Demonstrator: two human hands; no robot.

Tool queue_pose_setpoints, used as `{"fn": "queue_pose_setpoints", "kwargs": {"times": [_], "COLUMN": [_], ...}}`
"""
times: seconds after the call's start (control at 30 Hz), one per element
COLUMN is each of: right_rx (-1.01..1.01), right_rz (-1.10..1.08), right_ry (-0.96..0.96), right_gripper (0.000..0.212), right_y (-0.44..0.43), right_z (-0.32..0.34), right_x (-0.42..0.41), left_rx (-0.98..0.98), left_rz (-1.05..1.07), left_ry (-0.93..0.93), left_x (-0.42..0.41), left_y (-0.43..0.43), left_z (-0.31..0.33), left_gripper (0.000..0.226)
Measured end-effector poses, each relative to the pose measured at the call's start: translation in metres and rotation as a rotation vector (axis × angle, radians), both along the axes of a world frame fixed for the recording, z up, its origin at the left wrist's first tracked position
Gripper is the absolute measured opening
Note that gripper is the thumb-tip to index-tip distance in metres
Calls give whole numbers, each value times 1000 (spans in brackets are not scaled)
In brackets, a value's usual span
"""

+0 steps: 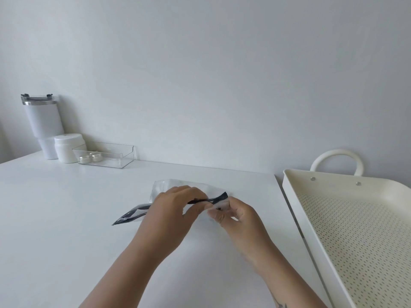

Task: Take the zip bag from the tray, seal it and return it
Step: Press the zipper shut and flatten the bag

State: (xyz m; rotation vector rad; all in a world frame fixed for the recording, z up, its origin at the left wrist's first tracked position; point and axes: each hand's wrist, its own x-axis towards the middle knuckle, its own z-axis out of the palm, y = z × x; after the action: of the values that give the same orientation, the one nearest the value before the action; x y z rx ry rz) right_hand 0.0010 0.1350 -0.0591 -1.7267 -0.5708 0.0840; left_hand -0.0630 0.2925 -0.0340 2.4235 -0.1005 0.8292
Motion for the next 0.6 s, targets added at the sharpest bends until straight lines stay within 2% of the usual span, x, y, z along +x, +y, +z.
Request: {"fn": "queue_pose_setpoints", "kwargs": {"times": [0.13, 0.4, 0.6], "right_rx": [64, 33, 16], "right_rz": [2, 18, -37], "right_ry": [24, -10, -35], "right_gripper": [4, 15, 16], "right_y": [2, 5, 6], "right_z": [1, -1, -5], "right_x": [0, -1, -1], "left_rx": [-67, -175, -216], "left_rz": [37, 45, -17], "left_ry": [-25, 50, 87], "left_x": [1, -2, -5], "left_y": [5, 14, 15], "left_z": [-1, 5, 4], "left_gripper": [17, 25, 13]}}
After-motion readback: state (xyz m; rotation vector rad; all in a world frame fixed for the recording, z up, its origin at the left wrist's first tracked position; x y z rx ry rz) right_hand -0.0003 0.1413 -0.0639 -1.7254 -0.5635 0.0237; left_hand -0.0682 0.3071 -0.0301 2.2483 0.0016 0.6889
